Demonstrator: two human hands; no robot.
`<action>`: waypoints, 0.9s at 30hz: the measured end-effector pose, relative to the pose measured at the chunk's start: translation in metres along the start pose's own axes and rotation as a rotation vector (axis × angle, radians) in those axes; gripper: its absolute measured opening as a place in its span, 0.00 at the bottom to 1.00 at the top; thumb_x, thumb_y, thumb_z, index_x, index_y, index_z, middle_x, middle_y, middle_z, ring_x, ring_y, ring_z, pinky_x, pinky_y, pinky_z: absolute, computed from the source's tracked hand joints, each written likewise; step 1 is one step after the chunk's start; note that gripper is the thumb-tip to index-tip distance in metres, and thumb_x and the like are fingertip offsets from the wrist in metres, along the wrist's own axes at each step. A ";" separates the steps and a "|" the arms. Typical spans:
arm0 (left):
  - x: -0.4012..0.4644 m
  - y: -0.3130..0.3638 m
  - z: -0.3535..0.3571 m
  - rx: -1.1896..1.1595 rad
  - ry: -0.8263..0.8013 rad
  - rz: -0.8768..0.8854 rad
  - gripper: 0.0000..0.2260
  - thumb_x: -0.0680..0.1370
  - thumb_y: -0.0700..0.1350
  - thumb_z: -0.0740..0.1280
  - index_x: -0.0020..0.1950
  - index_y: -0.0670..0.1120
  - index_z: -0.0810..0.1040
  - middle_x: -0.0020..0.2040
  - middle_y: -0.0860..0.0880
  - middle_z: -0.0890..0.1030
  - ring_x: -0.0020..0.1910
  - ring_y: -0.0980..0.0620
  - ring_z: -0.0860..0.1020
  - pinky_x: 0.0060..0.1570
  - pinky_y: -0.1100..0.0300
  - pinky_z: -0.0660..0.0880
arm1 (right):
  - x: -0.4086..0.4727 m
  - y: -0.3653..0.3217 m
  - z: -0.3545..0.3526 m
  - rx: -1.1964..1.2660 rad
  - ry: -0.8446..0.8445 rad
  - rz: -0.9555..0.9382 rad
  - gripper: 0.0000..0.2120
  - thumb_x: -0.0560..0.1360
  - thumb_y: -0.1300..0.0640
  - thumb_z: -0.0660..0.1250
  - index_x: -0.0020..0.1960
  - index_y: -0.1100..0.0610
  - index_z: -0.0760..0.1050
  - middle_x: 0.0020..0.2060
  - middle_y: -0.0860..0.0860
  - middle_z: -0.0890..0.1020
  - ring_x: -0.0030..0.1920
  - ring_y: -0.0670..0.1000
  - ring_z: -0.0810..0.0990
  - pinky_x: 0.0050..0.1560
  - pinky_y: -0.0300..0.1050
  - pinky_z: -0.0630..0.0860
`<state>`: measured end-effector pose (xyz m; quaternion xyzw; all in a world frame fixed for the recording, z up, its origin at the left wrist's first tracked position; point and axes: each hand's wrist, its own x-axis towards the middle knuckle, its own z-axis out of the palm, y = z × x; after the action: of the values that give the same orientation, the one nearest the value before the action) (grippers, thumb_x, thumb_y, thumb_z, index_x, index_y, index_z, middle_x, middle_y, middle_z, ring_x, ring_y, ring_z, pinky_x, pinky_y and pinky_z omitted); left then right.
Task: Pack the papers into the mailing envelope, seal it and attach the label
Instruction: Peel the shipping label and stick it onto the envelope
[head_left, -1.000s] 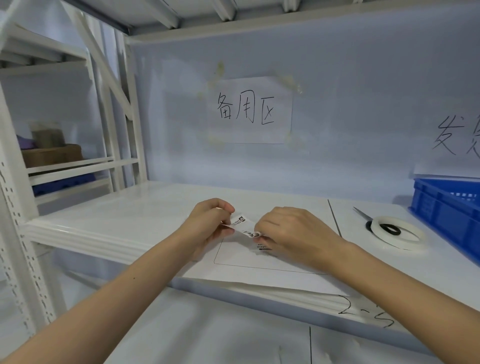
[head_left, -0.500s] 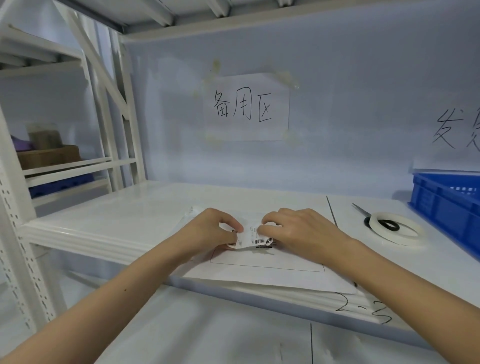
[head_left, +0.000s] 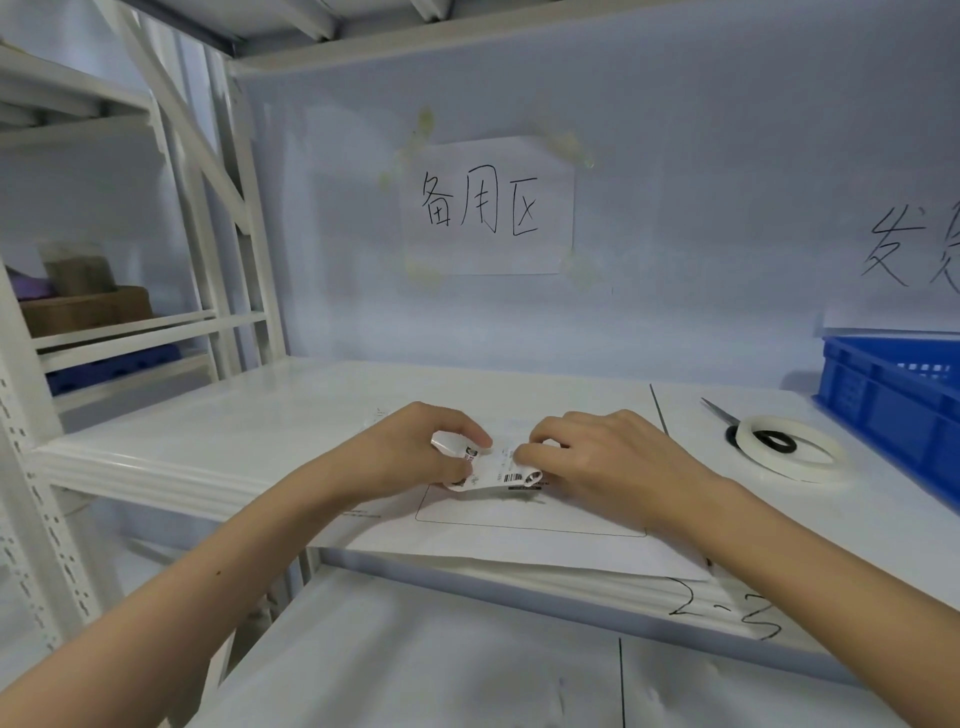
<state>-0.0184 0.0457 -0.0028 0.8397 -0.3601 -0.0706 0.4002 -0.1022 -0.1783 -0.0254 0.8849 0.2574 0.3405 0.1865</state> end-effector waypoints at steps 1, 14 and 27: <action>-0.001 0.000 0.000 -0.007 -0.014 0.005 0.12 0.75 0.36 0.70 0.55 0.49 0.83 0.49 0.56 0.83 0.34 0.61 0.82 0.38 0.73 0.73 | -0.001 -0.001 -0.001 -0.001 -0.001 0.002 0.08 0.73 0.55 0.70 0.51 0.49 0.77 0.45 0.46 0.81 0.37 0.52 0.79 0.23 0.41 0.68; 0.019 -0.013 0.009 0.037 -0.113 -0.065 0.23 0.79 0.67 0.57 0.70 0.60 0.71 0.69 0.61 0.72 0.68 0.58 0.70 0.69 0.57 0.64 | -0.017 0.019 -0.014 -0.086 -0.015 0.157 0.10 0.71 0.59 0.70 0.50 0.48 0.76 0.44 0.46 0.80 0.36 0.53 0.79 0.25 0.40 0.59; 0.020 0.022 0.015 -0.185 -0.028 0.143 0.22 0.77 0.65 0.56 0.65 0.58 0.76 0.60 0.56 0.78 0.45 0.53 0.77 0.54 0.52 0.78 | -0.005 0.006 -0.019 -0.174 -0.024 0.004 0.11 0.69 0.62 0.68 0.49 0.51 0.76 0.38 0.49 0.79 0.31 0.54 0.77 0.24 0.41 0.55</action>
<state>-0.0218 0.0143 0.0066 0.7701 -0.4168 -0.0867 0.4750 -0.1165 -0.1832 -0.0115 0.8698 0.2228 0.3512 0.2654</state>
